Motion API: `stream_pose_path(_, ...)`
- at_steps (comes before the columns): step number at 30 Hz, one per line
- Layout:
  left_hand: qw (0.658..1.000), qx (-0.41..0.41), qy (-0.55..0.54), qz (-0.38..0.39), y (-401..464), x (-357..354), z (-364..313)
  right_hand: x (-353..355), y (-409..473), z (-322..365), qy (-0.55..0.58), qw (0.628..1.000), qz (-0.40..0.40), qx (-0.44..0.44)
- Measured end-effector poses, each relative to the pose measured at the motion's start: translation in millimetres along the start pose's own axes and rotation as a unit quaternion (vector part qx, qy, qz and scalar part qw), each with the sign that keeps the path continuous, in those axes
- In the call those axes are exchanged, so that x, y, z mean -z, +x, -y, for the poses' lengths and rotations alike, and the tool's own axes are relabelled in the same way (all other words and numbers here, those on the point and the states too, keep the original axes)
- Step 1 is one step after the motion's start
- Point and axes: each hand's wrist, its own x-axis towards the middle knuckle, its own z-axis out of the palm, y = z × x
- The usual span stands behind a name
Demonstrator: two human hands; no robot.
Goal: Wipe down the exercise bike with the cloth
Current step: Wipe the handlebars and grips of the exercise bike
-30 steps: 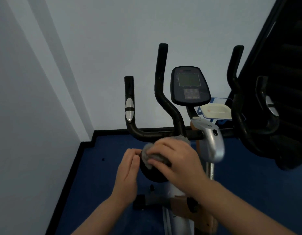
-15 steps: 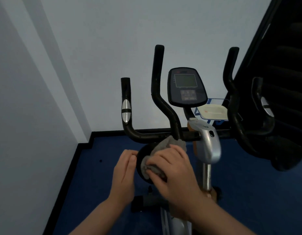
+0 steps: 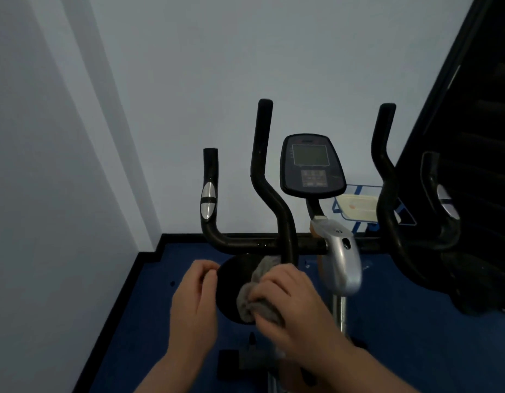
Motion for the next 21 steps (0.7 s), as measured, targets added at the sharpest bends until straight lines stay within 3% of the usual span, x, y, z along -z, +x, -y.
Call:
stream_pose_path(2, 0.999, -0.026, 0.024, -0.016, 13.1, 0.4, -11.0, 10.4, 7.1, 2.4, 0.112, 0.989, -0.070, -0.070)
stream_pose_path(4, 0.997, -0.054, 0.052, -0.004, 32.1, -1.9, -24.9, 19.8, 16.1, 2.2, 0.222, 0.945, -0.172, -0.170)
stream_pose_path(7, 0.988, -0.081, 0.120, 0.053, 61.6, -12.7, -44.5, 29.9, 31.5, -18.0, 0.221, 0.908, -0.245, -0.258)
stream_pose_path(11, 0.957, -0.105, 0.240, 0.122, 74.4, -28.5, -46.9, 25.4, 53.0, -46.1, 0.153, 0.915, -0.201, -0.315)
stream_pose_path(14, 0.951, -0.094, 0.265, 0.124, 69.8, -28.5, -35.7, 7.0, 48.8, -47.6, 0.107, 0.935, -0.128, -0.312)
stream_pose_path(16, 0.941, -0.114, 0.293, 0.124, 66.7, -25.9, -28.9, -2.2, 31.7, -43.8, 0.082, 0.938, -0.141, -0.307)
stream_pose_path(18, 0.934, -0.119, 0.310, 0.135, 64.3, -24.0, -26.4, -3.2, 16.2, -40.0, 0.119, 0.927, -0.159, -0.318)
stream_pose_path(21, 0.922, -0.121, 0.333, 0.154, 63.9, -24.8, -25.0, 13.0, 28.0, -49.4, 0.139, 0.931, -0.125, -0.313)
